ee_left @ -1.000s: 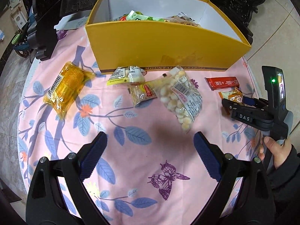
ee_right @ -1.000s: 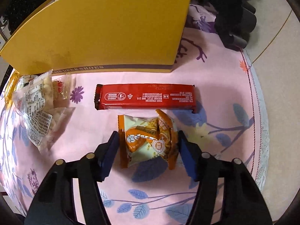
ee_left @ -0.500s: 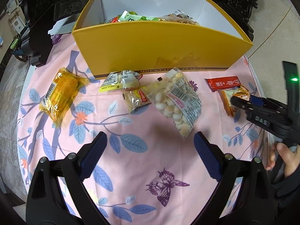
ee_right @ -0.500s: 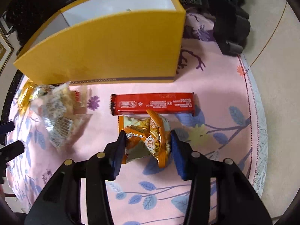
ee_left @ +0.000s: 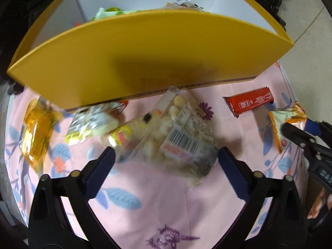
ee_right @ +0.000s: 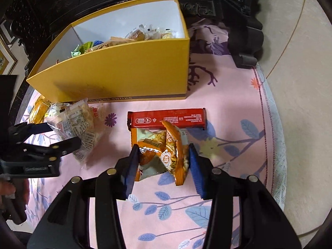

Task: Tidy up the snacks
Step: 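Grasp the orange-wrapped snack with the right gripper while the left grasps the clear white-candy bag, then carry the orange-wrapped snack and white-candy bag into the yellow box and release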

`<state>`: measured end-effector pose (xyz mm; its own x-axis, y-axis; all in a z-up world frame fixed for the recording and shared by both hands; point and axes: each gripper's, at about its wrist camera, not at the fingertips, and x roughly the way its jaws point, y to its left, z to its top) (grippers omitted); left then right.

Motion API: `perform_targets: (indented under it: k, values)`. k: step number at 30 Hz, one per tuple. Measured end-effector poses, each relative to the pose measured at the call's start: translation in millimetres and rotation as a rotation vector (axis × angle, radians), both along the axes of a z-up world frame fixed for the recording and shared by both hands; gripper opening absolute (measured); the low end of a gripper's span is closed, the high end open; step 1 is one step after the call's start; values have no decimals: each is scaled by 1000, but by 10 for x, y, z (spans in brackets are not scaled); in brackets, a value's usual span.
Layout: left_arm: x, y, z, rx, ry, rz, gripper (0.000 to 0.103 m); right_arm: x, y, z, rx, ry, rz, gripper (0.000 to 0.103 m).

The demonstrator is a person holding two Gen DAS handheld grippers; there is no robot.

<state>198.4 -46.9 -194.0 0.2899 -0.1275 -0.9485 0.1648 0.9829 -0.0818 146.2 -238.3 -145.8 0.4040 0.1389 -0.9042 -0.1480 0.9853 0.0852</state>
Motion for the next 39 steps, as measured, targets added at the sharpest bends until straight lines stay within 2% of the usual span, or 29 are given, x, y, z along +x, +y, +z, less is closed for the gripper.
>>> perform_targets:
  k: [2,5,7,8,9,10,13,17,19,20,24,28,29,34,39]
  values:
    - [13,-70,-110,26,32,-23,101,-2,-27,5,2,1,-6,47]
    - [-128,-209,-180,89,7,-86,101,-7,-53,13,7,0,-16,47]
    - [-221,-189,-180,46,-16,-74,98,-1,-72,19,11,0,-22,47]
    - [-252,-163,-180,27,-22,-54,95,0,-77,24,11,-1,-25,47]
    - [-271,-126,-194,-10,-15,-34,80,2,-81,26,12,-2,-26,47]
    - [-271,-100,-208,-36,-5,-26,72,7,-84,28,13,-2,-26,47]
    - [-241,-38,-178,-59,-25,-9,67,17,-72,27,11,0,-19,47]
    - [-151,2,-161,-82,0,-7,69,22,-52,20,10,5,-9,47]
    - [-130,19,-192,-85,2,13,84,20,-48,18,12,7,-8,47]
    - [-91,10,-176,-84,-5,25,86,18,-47,18,13,8,-6,47]
    - [27,95,-125,-159,-16,91,85,10,-50,31,11,12,-4,47]
    - [26,105,-161,-167,-20,74,61,11,-65,46,12,11,-12,47]
    - [22,92,-150,-162,-28,67,59,12,-65,51,13,10,-12,47]
    - [-151,89,-24,-172,-52,64,49,9,-32,69,18,6,-5,47]
    - [-352,188,198,-201,-72,66,48,-10,56,92,32,2,12,47]
